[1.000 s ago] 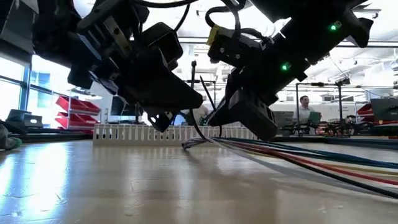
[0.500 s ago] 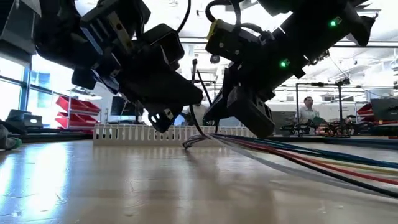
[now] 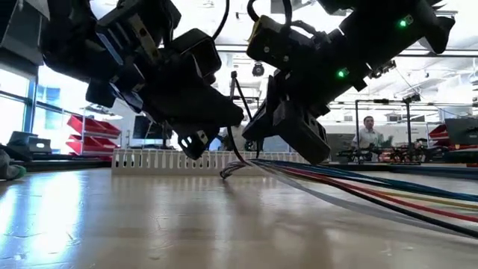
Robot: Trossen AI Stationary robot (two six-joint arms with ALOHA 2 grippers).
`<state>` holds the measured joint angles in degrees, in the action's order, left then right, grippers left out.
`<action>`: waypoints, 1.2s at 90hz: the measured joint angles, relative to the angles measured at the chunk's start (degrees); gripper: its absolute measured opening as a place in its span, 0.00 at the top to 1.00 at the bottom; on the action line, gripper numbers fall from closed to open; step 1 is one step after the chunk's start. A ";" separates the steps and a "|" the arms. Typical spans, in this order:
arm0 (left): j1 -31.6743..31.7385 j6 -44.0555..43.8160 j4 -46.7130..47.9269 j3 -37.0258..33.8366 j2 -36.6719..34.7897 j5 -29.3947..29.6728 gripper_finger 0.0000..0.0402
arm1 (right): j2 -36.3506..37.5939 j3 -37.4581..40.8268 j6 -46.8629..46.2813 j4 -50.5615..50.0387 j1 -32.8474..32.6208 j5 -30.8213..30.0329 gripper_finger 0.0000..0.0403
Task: Ziptie cables
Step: Wrap the black zip tie on the cable
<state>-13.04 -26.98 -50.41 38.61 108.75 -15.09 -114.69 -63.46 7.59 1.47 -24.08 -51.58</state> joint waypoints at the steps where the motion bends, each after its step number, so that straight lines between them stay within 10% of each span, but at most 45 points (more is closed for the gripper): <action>1: 0.00 0.00 0.00 0.00 0.00 0.00 1.00 | 0.00 0.00 0.20 0.04 0.00 -0.10 1.00; 108: -0.05 -0.48 0.04 0.00 0.00 -2.89 1.00 | 0.00 0.00 8.87 3.94 -0.63 -0.54 1.00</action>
<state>-13.09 -27.46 -50.37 38.61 108.75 -17.98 -114.69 -63.46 16.46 5.41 -24.70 -52.12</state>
